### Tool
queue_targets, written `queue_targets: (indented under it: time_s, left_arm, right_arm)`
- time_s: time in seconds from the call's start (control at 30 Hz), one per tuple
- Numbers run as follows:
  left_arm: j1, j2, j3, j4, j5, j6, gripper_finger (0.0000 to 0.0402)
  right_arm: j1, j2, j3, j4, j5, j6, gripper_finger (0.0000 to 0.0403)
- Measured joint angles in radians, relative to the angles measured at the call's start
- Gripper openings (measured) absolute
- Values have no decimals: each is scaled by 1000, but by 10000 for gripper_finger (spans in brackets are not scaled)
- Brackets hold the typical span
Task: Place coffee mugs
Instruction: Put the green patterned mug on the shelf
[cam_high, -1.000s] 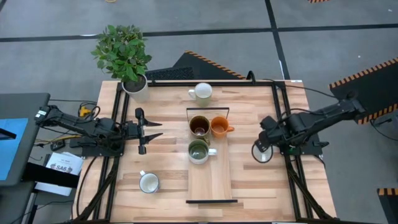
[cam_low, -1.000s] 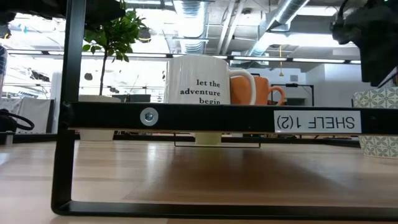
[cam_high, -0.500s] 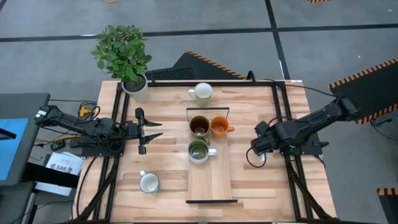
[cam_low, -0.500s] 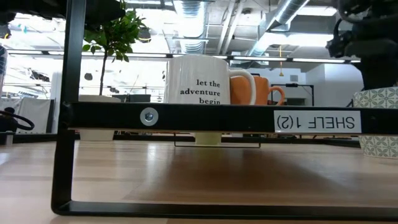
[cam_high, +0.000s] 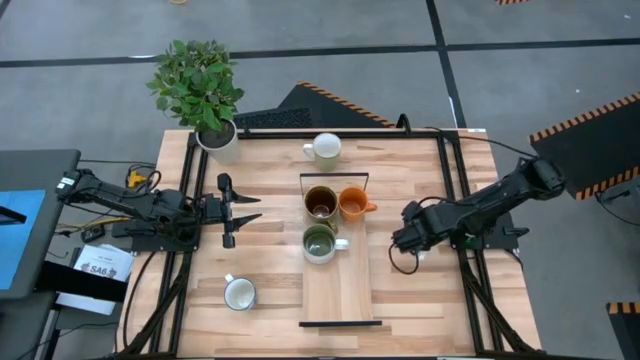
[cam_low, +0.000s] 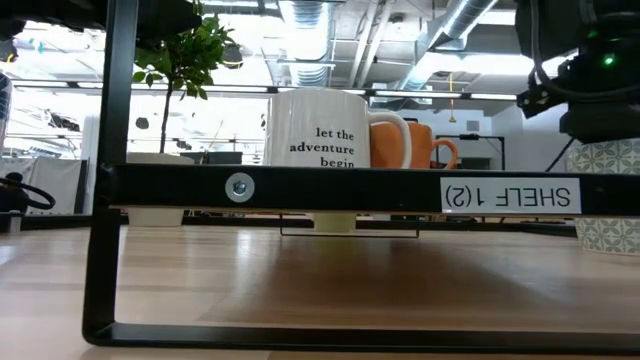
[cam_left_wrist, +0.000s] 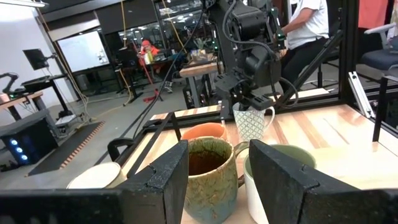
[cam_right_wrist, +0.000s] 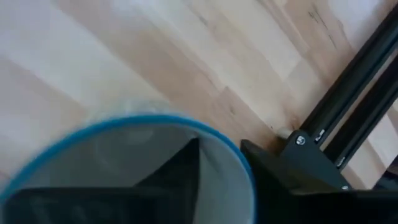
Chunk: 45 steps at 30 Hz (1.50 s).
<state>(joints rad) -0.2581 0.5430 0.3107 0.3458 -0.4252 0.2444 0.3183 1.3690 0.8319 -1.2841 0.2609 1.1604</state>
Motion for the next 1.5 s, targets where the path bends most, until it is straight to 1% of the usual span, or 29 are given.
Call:
queue_targets:
  time_s: [0.13, 0.17, 0.23, 0.3, 0.43, 0.57, 0.67, 0.77, 0.87, 0.97, 1.1, 1.27, 1.5]
  left_arm:
    - [0, 0, 0, 1, 0, -1, 155]
    - [0, 0, 0, 1, 0, -1, 155]
    - [0, 0, 0, 1, 0, -2, 155]
    - [0, 0, 0, 2, 0, -2, 155]
    - [0, 0, 0, 1, 0, 5, 155]
    - [0, 0, 0, 2, 0, 5, 155]
    - [0, 0, 0, 2, 0, 7, 155]
    - [0, 0, 0, 2, 0, 7, 155]
    - [0, 0, 0, 2, 0, 6, 155]
    - [0, 0, 0, 2, 0, 6, 155]
    - [0, 0, 0, 2, 0, 6, 155]
    - [0, 0, 0, 2, 0, 6, 155]
    - [0, 0, 0, 3, 0, 6, 155]
  right_arm:
    - [0, -23, 50, -15, -14, -65, 46]
    - [-2, -27, 65, -33, -12, -76, 42]
    - [-6, -36, 109, -69, -10, -114, 45]
    - [-6, -58, 177, -72, 14, -173, 45]
    - [-14, -50, 314, -80, -4, -297, 45]
    - [-18, -20, 434, -12, 7, -462, 45]
    - [-30, 27, 486, 96, 5, -569, 45]
    - [-42, 93, 516, 150, 1, -653, 45]
    - [-56, 163, 546, 121, -1, -714, 45]
    - [-75, 219, 564, 82, 0, -733, 45]
    - [-96, 275, 570, 104, 2, -784, 45]
    - [-115, 307, 569, 126, -9, -842, 46]
    - [-145, 305, 570, 227, -28, -877, 47]
